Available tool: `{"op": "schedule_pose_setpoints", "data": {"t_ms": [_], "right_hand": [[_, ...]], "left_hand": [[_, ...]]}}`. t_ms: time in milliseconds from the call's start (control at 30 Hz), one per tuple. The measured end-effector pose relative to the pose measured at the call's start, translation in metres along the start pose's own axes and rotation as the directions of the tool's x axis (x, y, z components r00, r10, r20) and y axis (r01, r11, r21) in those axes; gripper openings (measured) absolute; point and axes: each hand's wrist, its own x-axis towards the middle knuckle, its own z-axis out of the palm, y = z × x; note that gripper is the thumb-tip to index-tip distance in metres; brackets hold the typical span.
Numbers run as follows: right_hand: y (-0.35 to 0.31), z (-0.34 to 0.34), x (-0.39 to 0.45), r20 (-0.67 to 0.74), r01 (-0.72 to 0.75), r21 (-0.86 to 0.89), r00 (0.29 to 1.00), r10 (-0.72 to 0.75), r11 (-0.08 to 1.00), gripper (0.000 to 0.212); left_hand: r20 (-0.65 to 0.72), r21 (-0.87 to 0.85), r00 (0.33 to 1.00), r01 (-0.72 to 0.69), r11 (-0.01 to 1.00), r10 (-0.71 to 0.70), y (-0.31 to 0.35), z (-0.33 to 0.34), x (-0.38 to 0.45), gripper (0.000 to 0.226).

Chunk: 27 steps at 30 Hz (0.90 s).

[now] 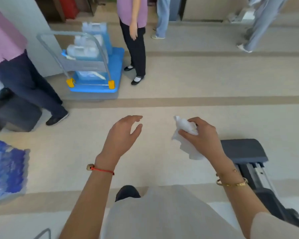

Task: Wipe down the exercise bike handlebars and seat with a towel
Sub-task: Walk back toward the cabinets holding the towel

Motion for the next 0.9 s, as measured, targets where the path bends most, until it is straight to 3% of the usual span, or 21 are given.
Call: {"op": "schedule_pose_setpoints", "data": {"t_ms": [300, 500, 900], "right_hand": [[0.075, -0.065, 0.080, -0.214, -0.270, 0.069, 0.936, 0.279, 0.960, 0.028], [0.128, -0.096, 0.194, -0.274, -0.274, 0.053, 0.921, 0.278, 0.960, 0.039], [0.200, -0.221, 0.470, -0.334, -0.285, 0.098, 0.893, 0.301, 0.954, 0.043]], "left_hand": [[0.216, -0.013, 0.960, -0.179, 0.984, 0.178, 0.060, 0.077, 0.154, 0.031], [0.273, -0.024, 0.929, -0.254, 0.967, 0.250, 0.088, 0.137, 0.293, 0.031], [0.267, -0.028, 0.901, -0.347, 0.938, 0.341, 0.185, 0.228, 0.591, 0.031]]}}
